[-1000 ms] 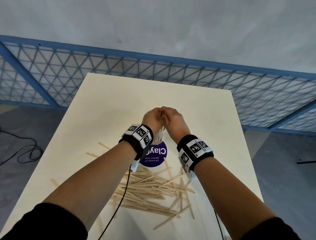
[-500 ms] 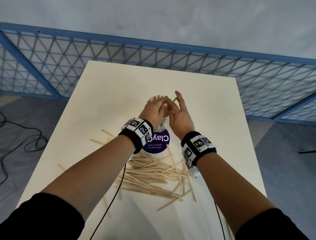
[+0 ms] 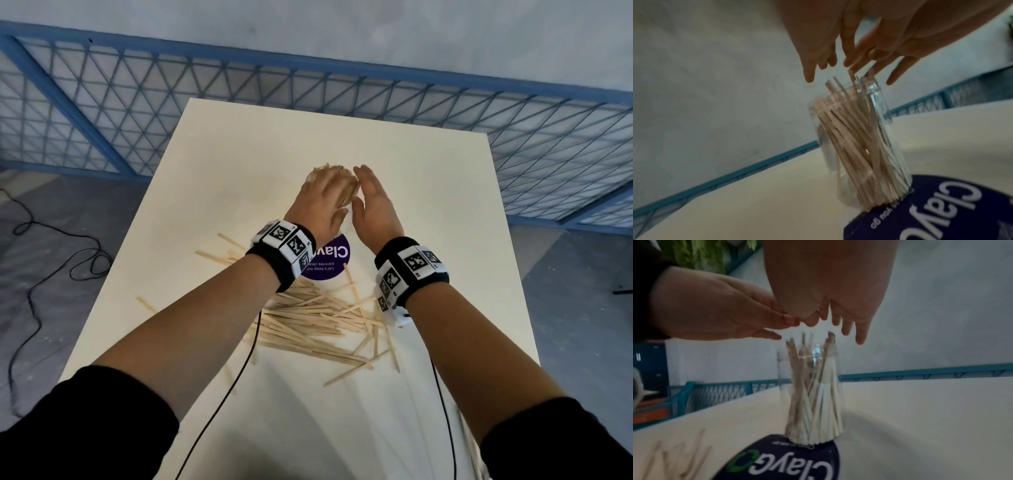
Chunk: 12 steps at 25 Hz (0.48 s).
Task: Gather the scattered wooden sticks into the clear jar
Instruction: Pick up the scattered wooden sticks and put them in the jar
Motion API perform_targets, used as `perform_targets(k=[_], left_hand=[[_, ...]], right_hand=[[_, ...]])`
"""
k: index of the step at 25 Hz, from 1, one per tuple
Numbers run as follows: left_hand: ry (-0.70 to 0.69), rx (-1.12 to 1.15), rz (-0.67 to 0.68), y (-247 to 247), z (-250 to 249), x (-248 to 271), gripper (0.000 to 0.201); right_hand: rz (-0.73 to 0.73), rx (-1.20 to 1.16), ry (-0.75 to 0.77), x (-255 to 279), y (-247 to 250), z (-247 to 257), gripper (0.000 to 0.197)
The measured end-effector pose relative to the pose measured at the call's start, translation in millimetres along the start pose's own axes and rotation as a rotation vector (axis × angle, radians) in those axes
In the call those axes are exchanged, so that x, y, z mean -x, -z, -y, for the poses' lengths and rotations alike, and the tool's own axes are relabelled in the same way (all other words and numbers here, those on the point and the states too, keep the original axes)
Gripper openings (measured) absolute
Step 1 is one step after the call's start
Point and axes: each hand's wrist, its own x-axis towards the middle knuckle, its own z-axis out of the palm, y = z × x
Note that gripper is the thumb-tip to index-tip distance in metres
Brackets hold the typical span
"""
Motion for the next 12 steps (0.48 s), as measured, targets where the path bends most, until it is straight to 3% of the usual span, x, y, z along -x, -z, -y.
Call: perform_targets(k=[2, 4, 7, 9, 12], left_hand=[[0.081, 0.15, -0.13, 5.1, -3.0, 11.0, 0.047], [0.191, 0.247, -0.134, 9.1, -7.0, 24.2, 0.039], [0.294, 0.311, -0.069, 6.9, -7.4, 51.4, 0.025], [0.361, 0.242, 0.113, -3.4, -0.6, 72.9, 0.026], [0.439, -0.02, 0.47, -23.1, 12.9, 114.0, 0.046]], right_hand=[[-0.097, -0.034, -0.01, 22.1, -1.8, -2.5, 0.046], [-0.115, -0.049, -0.049, 52.3, -6.9, -8.4, 0.042], [-0.025, -0.03, -0.213, 96.0, -17.1, -24.2, 0.038], [0.085, 0.066, -0.337, 120.2, -24.7, -32.8, 0.037], [0.231, 0.314, -0.479, 159.4, -37.8, -36.2, 0.048]])
